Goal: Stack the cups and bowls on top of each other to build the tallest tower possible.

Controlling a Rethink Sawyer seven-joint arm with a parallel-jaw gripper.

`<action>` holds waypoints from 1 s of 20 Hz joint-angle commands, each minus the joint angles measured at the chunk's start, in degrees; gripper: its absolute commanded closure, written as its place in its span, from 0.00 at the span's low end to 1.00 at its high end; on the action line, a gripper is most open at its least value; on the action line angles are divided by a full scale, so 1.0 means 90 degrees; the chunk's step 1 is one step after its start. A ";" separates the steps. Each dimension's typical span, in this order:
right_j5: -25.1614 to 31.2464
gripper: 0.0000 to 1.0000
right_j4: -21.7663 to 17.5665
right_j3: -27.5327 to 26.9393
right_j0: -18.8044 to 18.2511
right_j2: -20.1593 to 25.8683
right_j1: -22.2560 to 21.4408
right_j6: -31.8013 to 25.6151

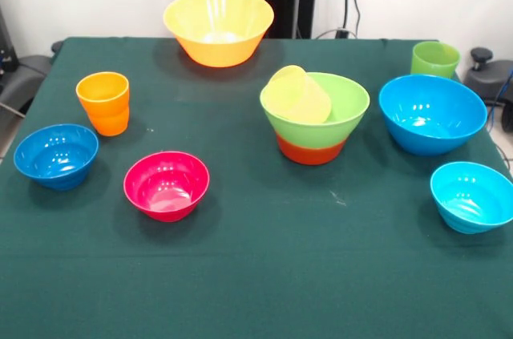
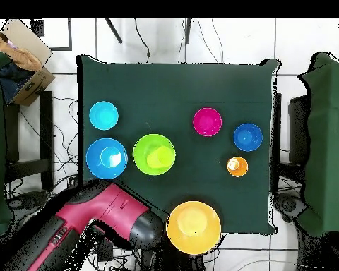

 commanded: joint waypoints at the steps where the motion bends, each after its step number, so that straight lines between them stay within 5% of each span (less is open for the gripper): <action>1: -0.0242 0.00 -0.0132 0.0441 -0.0720 0.0483 -0.0050 0.1746; 5: -0.0229 0.00 0.0348 0.0495 -0.1493 0.0847 -0.0476 0.1319; 9: -0.0208 0.00 0.0321 0.0473 -0.2088 0.1222 -0.0466 0.0560; 20: 0.0174 0.00 -0.0049 -0.0022 -0.2751 0.1699 -0.0256 -0.0457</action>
